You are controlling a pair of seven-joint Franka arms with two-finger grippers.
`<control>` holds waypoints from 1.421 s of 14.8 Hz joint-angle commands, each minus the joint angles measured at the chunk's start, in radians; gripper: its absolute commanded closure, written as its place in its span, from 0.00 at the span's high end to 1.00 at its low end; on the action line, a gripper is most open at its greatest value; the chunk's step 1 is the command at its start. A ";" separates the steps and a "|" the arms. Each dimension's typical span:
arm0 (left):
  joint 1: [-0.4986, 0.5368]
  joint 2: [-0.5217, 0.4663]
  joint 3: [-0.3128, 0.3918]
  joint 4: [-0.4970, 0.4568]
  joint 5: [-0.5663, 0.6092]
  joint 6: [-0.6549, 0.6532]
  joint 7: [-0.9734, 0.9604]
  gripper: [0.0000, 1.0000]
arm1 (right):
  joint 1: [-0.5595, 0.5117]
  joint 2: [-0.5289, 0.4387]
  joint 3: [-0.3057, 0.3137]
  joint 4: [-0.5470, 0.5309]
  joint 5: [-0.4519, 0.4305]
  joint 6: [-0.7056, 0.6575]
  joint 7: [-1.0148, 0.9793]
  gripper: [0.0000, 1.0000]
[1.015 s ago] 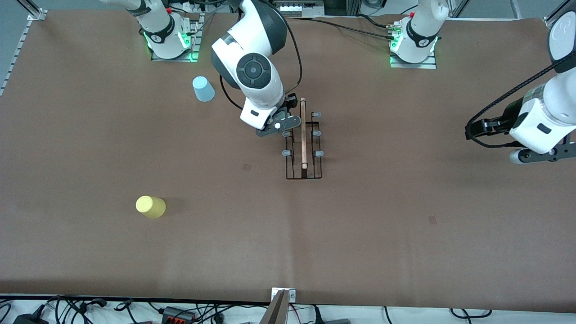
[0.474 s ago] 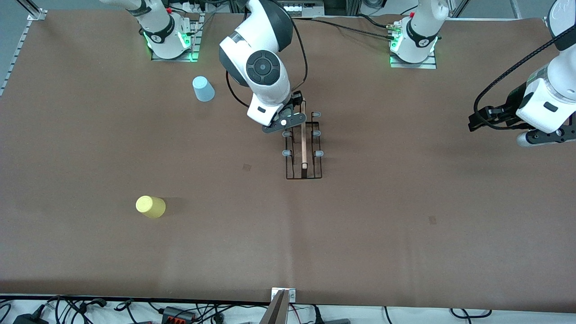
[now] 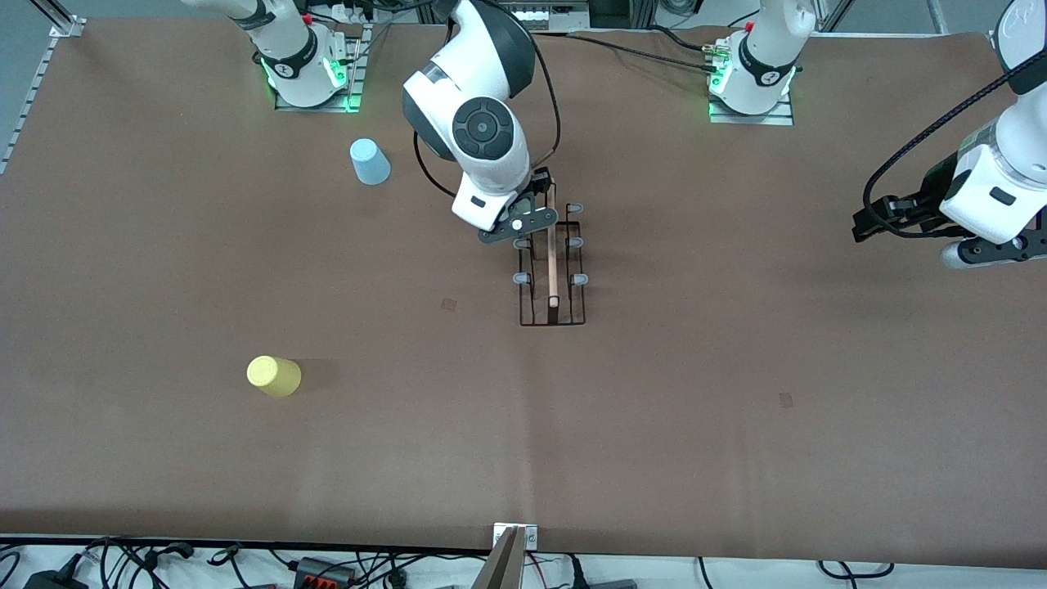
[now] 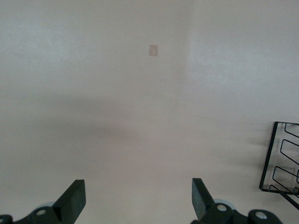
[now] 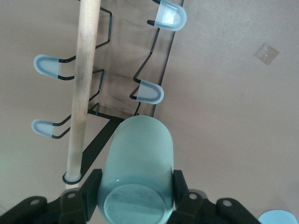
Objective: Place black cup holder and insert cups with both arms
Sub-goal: 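Lower the teal cup onto a rack peg and open the right gripper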
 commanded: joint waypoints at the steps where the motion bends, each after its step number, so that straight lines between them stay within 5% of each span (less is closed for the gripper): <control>1: 0.005 -0.025 0.001 -0.024 -0.015 0.014 0.015 1.00 | 0.016 0.028 -0.010 0.025 0.014 0.017 0.016 0.25; 17: 0.005 -0.025 0.000 -0.024 -0.015 0.006 0.013 1.00 | 0.027 0.086 -0.010 0.025 0.005 0.078 0.022 0.29; 18: 0.005 -0.025 0.000 -0.024 -0.017 0.006 0.013 1.00 | 0.027 0.088 -0.010 0.025 0.006 0.093 0.023 0.45; 19: 0.005 -0.025 0.000 -0.024 -0.017 0.006 0.013 1.00 | 0.027 0.088 -0.010 0.025 0.012 0.107 0.051 0.82; 20: 0.005 -0.025 0.000 -0.024 -0.017 0.004 0.013 1.00 | 0.027 0.086 -0.010 0.027 0.006 0.110 0.087 1.00; 21: 0.005 -0.025 0.000 -0.024 -0.017 0.004 0.013 1.00 | 0.028 0.082 -0.010 0.034 0.005 0.106 0.095 1.00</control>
